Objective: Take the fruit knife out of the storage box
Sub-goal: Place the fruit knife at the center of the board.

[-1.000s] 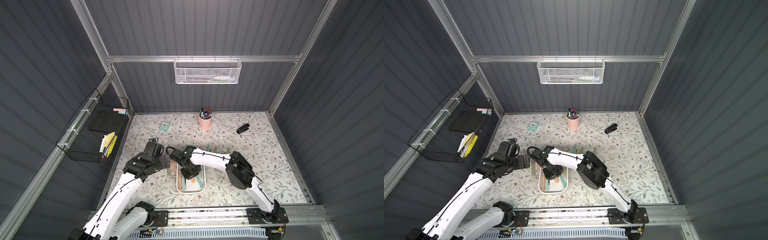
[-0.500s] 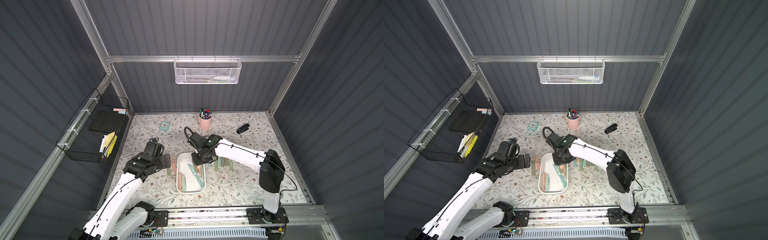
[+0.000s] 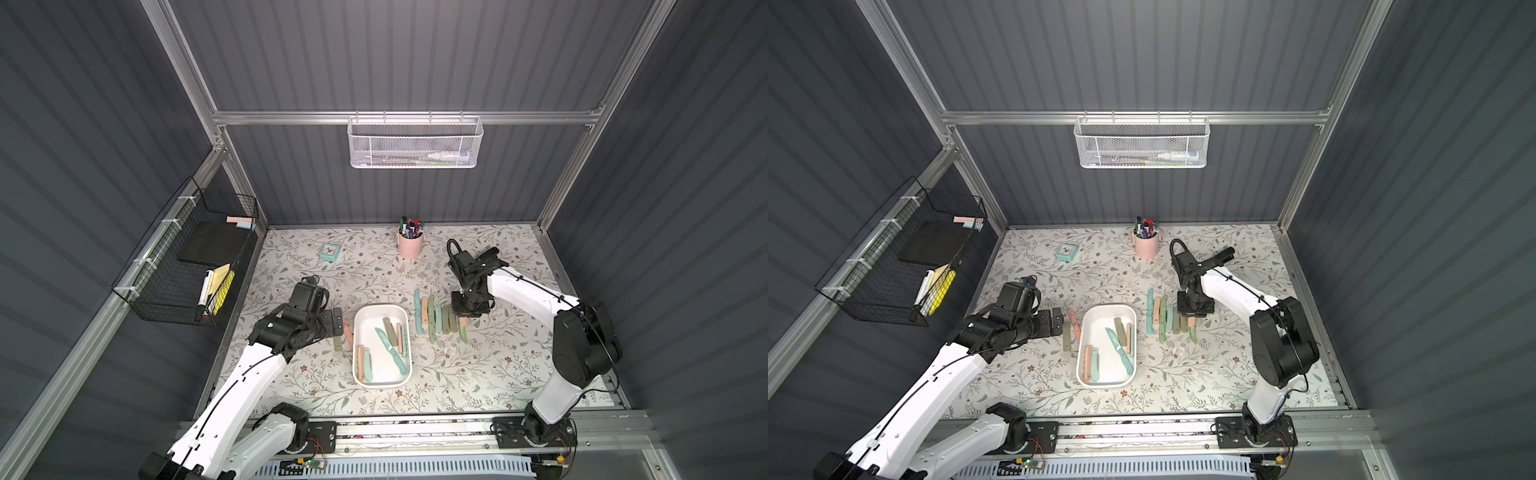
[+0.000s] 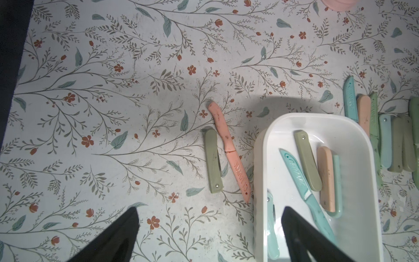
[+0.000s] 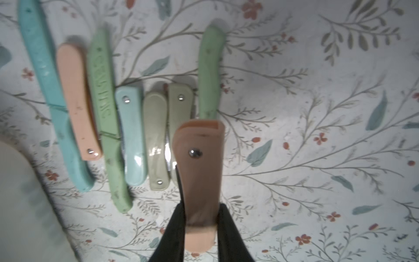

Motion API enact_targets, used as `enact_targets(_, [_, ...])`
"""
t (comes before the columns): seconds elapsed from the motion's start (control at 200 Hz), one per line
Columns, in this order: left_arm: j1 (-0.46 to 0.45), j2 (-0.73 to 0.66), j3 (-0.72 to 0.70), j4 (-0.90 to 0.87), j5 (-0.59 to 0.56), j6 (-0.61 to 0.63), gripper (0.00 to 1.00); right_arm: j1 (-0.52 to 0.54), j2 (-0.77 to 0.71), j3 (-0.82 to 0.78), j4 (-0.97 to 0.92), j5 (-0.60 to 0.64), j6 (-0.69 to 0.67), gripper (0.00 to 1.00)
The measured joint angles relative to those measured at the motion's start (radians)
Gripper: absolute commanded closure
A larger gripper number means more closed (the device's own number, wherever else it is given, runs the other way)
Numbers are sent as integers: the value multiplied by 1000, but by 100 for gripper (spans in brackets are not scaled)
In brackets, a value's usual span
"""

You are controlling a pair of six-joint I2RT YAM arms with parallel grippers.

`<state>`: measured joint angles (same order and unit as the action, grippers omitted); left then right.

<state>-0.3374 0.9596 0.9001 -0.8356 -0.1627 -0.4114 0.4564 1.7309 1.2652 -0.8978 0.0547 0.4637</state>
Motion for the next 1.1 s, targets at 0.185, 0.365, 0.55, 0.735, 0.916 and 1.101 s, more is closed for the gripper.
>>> enact_targets(0.185, [0, 13, 0, 6, 19, 0, 1, -55, 75, -2, -10, 28, -59, 81])
enact_targets(0.365, [0, 27, 0, 8, 32, 0, 1, -56, 165, -2, -9, 32, -92, 79])
enact_targets(0.55, [0, 30, 0, 8, 40, 0, 1, -56, 190, 1, -9, 32, -106, 71])
enact_targets(0.735, [0, 33, 0, 9, 40, 0, 1, -56, 189, 5, -11, 31, -106, 67])
enact_targets(0.916, [0, 34, 0, 12, 40, 0, 0, -56, 174, 5, -16, 28, -105, 66])
enact_targets(1.101, [0, 34, 0, 12, 40, 0, 1, -54, 76, 5, -44, 27, -98, 67])
